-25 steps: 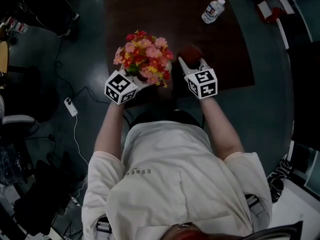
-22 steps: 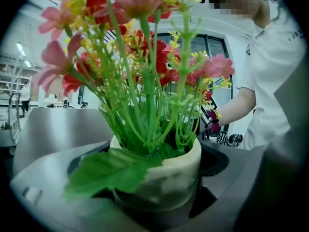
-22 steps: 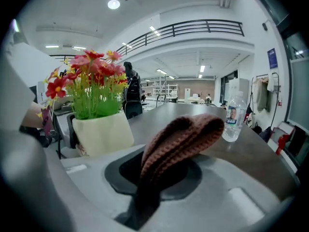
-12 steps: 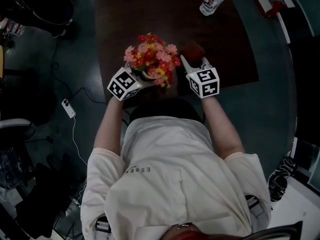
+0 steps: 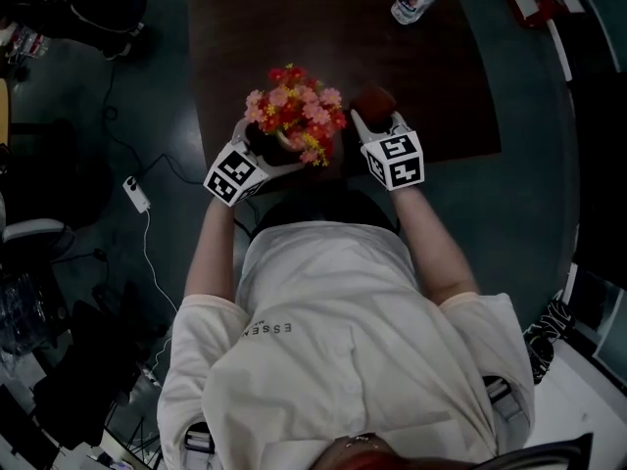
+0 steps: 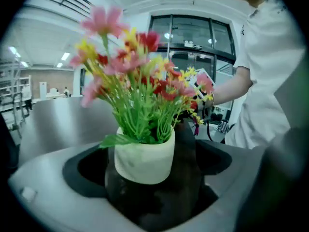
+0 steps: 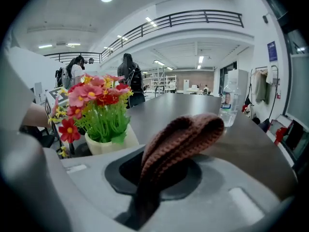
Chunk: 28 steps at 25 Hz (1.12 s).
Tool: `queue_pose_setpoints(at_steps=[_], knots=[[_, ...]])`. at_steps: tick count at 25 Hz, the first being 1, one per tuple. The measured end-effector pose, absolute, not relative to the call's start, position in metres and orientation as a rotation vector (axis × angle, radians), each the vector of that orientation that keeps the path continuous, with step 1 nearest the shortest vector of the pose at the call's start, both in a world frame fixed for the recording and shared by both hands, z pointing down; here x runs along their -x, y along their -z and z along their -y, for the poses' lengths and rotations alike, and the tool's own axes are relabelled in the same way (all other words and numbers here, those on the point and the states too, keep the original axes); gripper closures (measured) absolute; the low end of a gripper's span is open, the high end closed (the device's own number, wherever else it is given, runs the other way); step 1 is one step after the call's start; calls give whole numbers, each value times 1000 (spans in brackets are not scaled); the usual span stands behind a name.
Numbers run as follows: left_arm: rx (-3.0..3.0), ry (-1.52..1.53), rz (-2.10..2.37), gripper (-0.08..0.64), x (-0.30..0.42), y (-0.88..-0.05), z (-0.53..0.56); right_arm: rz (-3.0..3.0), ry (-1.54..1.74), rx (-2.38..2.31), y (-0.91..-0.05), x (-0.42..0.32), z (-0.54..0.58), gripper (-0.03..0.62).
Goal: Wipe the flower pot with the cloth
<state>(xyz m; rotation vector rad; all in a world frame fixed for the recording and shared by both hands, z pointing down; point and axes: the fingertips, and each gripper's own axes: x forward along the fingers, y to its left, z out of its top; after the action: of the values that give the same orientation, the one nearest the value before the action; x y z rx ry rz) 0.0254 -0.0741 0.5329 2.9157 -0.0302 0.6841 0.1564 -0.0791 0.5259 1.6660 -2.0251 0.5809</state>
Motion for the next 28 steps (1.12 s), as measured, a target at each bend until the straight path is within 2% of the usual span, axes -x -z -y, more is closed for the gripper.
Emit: queue_pose_setpoints(at_steps=[1,4,6,8,12,21,28], knots=[[-2911,-622,121,-20,-18,-522,78,2024,-596,-1646,-526,-153,75,546],[-2834,-346,411,117,11,-493,94,2039,-633,-1573,-526,-143,63,546],[-2784,-231,585,241,27,-478,104,2061,-627,-1520,-525,-136,57,546],[-2785,-222,733,385,35,-468,106,2080,-604,-1469,-523,-131,52,546],[-2805,-225,921,543,30,-450,91,2112,-538,-1354,-521,-125,39,546],[-2824,-207,1001,545,15,-426,30,2174,-450,-1341,-497,-110,-5,546],[-2781,-198,1018,545,47,-415,-23,2182,-393,-1577,-469,-88,-55,546]])
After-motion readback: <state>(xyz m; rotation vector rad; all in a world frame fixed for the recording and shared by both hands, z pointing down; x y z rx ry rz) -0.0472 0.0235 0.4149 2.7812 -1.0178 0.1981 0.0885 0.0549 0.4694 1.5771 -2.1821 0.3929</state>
